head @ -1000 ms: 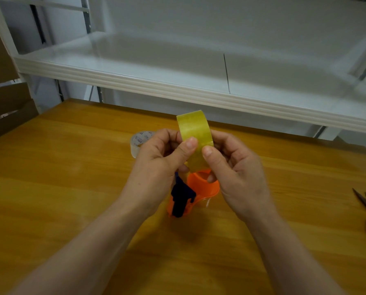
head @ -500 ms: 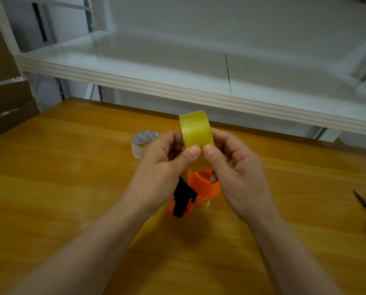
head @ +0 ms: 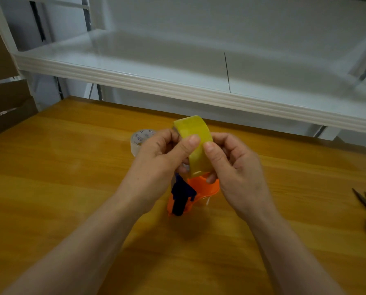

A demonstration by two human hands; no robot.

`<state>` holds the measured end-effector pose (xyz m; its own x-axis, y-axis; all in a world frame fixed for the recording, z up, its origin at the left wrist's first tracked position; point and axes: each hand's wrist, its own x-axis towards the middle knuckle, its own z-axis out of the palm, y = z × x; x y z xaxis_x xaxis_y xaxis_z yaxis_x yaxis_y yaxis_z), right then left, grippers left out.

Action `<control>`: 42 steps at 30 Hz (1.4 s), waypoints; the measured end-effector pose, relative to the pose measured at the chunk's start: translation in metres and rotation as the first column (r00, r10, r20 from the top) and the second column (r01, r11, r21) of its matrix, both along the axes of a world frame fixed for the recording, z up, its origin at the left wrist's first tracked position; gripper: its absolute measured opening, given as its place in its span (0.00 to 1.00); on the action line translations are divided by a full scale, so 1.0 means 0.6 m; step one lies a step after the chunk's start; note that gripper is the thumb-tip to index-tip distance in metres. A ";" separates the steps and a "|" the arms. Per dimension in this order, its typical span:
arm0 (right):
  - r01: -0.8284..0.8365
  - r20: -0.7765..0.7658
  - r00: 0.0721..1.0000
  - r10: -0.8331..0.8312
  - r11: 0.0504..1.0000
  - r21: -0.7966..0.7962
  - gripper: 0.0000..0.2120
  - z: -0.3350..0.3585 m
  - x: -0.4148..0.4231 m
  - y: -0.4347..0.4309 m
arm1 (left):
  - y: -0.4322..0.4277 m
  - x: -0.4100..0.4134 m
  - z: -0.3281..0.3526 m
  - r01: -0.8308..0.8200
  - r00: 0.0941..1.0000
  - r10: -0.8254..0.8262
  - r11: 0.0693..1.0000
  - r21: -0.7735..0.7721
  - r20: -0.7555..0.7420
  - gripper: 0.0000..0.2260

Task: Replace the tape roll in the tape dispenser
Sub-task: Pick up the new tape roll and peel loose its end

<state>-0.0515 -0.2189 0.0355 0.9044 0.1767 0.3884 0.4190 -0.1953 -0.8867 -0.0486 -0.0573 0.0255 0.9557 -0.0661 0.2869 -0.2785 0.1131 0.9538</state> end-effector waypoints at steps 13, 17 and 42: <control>-0.043 0.002 0.999 0.043 0.998 0.036 0.15 0.004 -0.005 0.006 | -0.005 0.000 -0.005 -0.018 1.000 0.017 0.998 -0.067 -0.014 0.07; -0.069 0.029 0.997 0.072 0.995 -0.073 0.19 -0.003 -0.004 0.009 | 0.001 0.004 0.002 -0.037 0.991 0.002 0.964 -0.262 -0.130 0.14; -0.051 -0.017 0.999 0.051 0.999 0.011 0.15 -0.008 -0.006 0.019 | 0.009 0.008 0.006 -0.027 0.991 -0.004 0.973 -0.231 -0.133 0.18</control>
